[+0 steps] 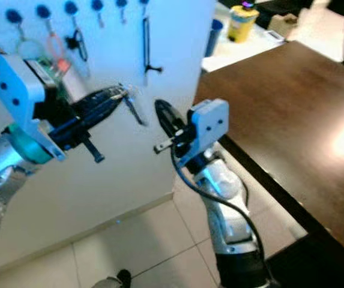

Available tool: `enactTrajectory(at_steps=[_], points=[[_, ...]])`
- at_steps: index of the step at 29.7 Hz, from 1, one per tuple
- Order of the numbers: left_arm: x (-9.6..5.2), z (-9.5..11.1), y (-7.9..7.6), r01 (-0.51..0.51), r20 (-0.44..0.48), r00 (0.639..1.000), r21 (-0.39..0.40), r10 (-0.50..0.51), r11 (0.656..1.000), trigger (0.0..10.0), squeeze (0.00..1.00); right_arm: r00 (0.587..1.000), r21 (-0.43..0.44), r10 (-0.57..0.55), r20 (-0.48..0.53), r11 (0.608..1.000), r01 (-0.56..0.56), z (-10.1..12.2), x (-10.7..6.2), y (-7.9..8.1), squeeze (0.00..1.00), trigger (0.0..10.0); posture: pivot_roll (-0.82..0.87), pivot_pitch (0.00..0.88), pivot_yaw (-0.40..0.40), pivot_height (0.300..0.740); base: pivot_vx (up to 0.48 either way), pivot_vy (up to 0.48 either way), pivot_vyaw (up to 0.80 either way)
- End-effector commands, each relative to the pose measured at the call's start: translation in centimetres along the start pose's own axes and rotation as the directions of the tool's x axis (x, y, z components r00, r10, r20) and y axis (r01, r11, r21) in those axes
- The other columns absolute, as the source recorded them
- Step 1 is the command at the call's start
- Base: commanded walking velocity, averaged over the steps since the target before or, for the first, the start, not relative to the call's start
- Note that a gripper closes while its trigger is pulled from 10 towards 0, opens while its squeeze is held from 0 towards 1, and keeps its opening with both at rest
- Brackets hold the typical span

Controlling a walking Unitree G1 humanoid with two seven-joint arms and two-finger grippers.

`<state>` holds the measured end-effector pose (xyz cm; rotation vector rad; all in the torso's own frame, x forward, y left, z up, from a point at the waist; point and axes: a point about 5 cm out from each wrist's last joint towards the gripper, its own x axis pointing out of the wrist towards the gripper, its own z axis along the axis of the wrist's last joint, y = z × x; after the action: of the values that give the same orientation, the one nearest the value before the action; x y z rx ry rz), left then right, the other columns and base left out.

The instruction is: Hang keys on a hook

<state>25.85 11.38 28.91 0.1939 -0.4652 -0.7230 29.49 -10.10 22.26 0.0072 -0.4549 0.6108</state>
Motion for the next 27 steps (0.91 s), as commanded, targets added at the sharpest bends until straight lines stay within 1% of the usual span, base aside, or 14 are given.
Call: enactTrajectory(at_steps=[1,7,12,13,14,15,16,17,19,20,21,23,26,27], points=[[0.3,0.2,-0.3,0.012,0.013,1.0,0.002,-0.012,1.0,10.0,0.0,1.0,0.014,-0.026,0.001,1.0,0.026,-0.1,-0.4,-0.4,0.0,10.0,-0.01,0.0,0.054,0.74,0.0,0.0,0.0],[0.6,0.3,-0.6,0.021,0.029,0.999,-0.009,-0.021,1.0,10.0,0.0,0.999,0.056,-0.047,-0.002,0.997,0.047,-0.4,-0.7,-0.4,0.0,10.0,-0.01,0.0,0.051,0.74,0.427,0.0,0.0],[0.7,0.4,-0.6,0.024,0.032,0.999,-0.01,-0.024,1.0,10.0,0.0,0.999,0.066,-0.043,-0.008,0.997,0.044,-0.6,-0.9,-0.3,0.0,10.0,-0.02,0.0,0.052,0.74,0.48,0.0,0.0],[0.8,0.5,-0.6,0.025,0.034,0.999,-0.01,-0.025,1.0,10.0,0.0,0.999,0.071,0.004,-0.032,0.997,-0.001,-1.0,-1.1,0.2,0.0,10.0,-0.02,0.0,0.052,0.74,0.48,0.0,0.0],[0.8,0.5,-0.6,0.025,0.036,0.999,-0.01,-0.025,1.0,10.0,0.0,0.993,0.075,0.098,-0.073,0.993,-0.092,-1.6,-1.8,1.0,0.0,10.0,-0.02,0.0,0.051,0.74,0.48,0.0,0.0],[0.8,0.5,-0.6,0.025,0.036,0.999,-0.01,-0.025,1.0,10.0,0.0,0.993,0.075,0.098,-0.073,0.993,-0.092,-1.6,-1.8,1.0,0.0,10.0,-0.02,0.0,0.051,0.74,0.48,0.0,0.0],[0.8,0.5,-0.6,0.025,0.038,0.999,-0.01,-0.024,1.0,10.0,0.0,0.981,0.083,0.165,-0.103,0.984,-0.157,-2.0,-2.4,1.6,0.0,10.0,-0.02,0.0,0.051,0.74,0.48,0.0,0.0],[0.8,0.5,-0.6,0.025,0.038,0.999,-0.01,-0.024,1.0,10.0,0.0,0.981,0.083,0.165,-0.103,0.984,-0.157,-2.0,-2.4,1.6,0.0,10.0,-0.02,0.0,0.051,0.74,0.48,0.0,0.0],[0.9,0.6,-0.5,0.021,0.041,0.999,-0.01,-0.02,1.0,10.0,0.0,0.952,0.101,0.27,-0.146,0.961,-0.257,-2.6,-3.4,2.3,0.0,10.0,-0.02,0.0,0.051,0.74,0.48,0.0,0.0],[0.9,0.6,-0.5,0.021,0.041,0.999,-0.01,-0.02,1.0,10.0,0.0,0.952,0.101,0.27,-0.146,0.961,-0.257,-2.6,-3.4,2.3,0.0,10.0,-0.02,0.0,0.051,0.74,0.48,0.0,0.0],[0.8,0.6,-0.5,0.018,0.042,0.999,-0.01,-0.018,1.0,10.0,0.0,0.94,0.106,0.302,-0.158,0.952,-0.288,-2.6,-3.8,2.4,0.0,10.0,-0.02,0.0,0.051,0.74,0.472,0.0,0.0],[0.8,0.7,-0.4,0.017,0.043,0.999,-0.01,-0.017,1.0,10.0,0.0,0.932,0.109,0.322,-0.165,0.945,-0.307,-2.6,-4.0,2.5,0.0,10.0,-0.02,0.0,0.051,0.74,0.476,0.0,0.0],[0.8,0.7,-0.4,0.016,0.044,0.999,-0.01,-0.016,1.0,10.0,0.0,0.927,0.109,0.333,-0.171,0.942,-0.318,-2.6,-4.2,2.5,0.0,10.0,-0.02,0.0,0.051,0.74,0.475,0.0,0.0],[0.3,1.0,-0.4,0.047,0.06,0.997,-0.02,-0.046,0.999,10.0,0.0,0.924,0.107,0.339,-0.176,0.94,-0.324,-2.6,-4.3,2.3,0.0,10.0,-0.02,0.0,0.052,0.74,0.401,0.0,0.0]])
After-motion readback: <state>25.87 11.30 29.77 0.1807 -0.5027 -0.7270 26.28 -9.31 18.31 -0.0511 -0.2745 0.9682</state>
